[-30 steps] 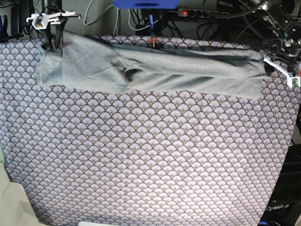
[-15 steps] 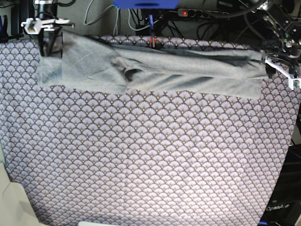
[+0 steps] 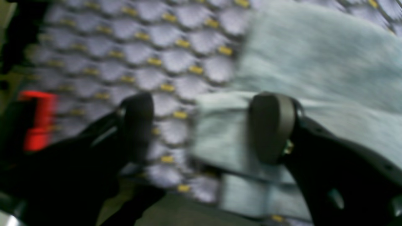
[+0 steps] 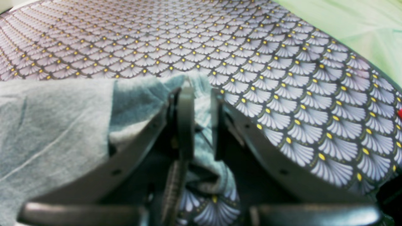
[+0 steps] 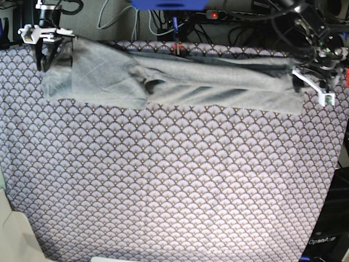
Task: Fold the T-shirt properly
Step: 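Grasp the folded shirt end with the left gripper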
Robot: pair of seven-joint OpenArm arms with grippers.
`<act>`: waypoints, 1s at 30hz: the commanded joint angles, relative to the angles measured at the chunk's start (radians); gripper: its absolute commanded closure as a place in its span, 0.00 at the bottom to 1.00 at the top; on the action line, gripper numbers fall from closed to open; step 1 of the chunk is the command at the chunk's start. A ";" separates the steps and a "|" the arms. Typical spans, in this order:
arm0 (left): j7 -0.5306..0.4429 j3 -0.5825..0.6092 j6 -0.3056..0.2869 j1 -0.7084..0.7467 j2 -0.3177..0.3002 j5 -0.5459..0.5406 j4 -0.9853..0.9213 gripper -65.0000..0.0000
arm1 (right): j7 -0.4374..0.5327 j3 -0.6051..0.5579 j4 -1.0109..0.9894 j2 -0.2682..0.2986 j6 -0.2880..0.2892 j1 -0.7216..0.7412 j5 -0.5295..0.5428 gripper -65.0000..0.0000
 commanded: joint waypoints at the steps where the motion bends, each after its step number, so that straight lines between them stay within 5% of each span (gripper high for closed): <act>1: -0.020 0.001 0.006 -0.009 -0.009 -0.011 0.020 0.26 | 0.029 0.004 0.012 0.007 -0.004 -0.005 0.018 0.83; 30: -0.020 0.033 0.006 -0.003 0.041 -0.004 -0.135 0.27 | 0.029 -0.002 0.011 0.007 -0.004 -0.002 0.017 0.83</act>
